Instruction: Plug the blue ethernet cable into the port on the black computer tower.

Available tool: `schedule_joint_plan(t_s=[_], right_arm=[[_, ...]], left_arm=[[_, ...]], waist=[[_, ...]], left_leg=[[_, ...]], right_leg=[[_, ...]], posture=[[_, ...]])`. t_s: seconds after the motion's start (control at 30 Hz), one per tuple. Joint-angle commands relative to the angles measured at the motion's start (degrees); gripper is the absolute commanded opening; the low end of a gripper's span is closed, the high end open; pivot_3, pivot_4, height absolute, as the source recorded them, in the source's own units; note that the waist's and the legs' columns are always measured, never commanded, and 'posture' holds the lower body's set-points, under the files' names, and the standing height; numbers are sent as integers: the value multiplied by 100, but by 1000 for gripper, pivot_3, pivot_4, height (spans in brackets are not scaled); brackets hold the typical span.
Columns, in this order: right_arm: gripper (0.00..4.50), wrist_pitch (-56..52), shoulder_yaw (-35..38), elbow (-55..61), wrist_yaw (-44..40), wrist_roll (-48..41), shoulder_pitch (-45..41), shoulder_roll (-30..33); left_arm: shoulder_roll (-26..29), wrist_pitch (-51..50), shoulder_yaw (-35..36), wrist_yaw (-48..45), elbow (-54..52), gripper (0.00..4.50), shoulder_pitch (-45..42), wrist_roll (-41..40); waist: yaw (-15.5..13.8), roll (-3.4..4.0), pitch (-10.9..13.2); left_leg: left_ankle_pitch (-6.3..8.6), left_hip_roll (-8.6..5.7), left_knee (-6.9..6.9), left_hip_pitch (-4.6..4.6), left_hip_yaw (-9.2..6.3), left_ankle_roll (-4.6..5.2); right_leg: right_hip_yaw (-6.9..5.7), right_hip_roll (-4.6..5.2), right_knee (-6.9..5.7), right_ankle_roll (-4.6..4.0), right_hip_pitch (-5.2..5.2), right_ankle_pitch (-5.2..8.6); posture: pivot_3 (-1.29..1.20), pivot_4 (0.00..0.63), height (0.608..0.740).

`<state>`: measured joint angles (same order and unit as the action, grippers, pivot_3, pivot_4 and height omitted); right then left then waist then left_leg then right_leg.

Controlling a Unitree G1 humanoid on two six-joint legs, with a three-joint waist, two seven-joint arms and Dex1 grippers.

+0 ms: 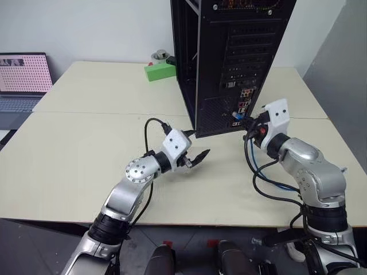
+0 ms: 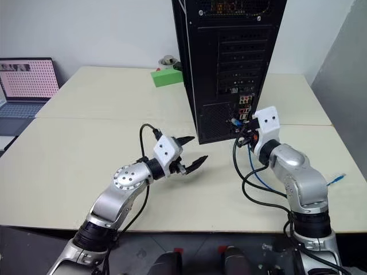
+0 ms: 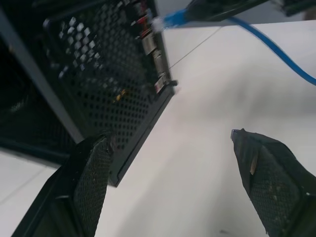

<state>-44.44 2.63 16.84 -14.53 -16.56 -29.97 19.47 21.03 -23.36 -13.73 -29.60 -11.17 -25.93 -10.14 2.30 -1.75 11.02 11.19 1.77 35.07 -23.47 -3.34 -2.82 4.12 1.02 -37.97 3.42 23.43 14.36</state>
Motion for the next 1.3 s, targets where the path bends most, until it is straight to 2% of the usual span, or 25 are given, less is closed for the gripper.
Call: schedule_joint_plan(t_s=[0.03,0.23,0.5,1.3], right_arm=[[0,231,56,-21,280,213,-213,-104],[0,379,72,-316,501,399,-384,-250],[0,551,107,-604,619,536,-504,-386],[0,647,272,-936,772,582,-657,-655]], left_arm=[[-205,-608,57,274,-378,3974,-270,61],[-654,-616,-213,952,-347,3974,-362,718],[-1131,-975,-196,979,-410,3974,-397,594],[-1205,-977,-212,949,-385,3974,-469,694]], waist=[[-1,0,0],[-11,0,0],[-10,0,0],[-12,0,0]], left_leg=[[0,0,0,0,0,0],[0,-1,0,-1,0,0],[0,-2,0,-1,0,0],[0,-3,0,-3,0,0]], right_leg=[[0,0,0,0,0,0],[2,0,1,-1,0,-1],[2,0,1,-1,0,-1],[2,1,5,-1,0,-1]], posture=[[0,150,740],[0,150,740],[0,150,740],[0,150,740]])
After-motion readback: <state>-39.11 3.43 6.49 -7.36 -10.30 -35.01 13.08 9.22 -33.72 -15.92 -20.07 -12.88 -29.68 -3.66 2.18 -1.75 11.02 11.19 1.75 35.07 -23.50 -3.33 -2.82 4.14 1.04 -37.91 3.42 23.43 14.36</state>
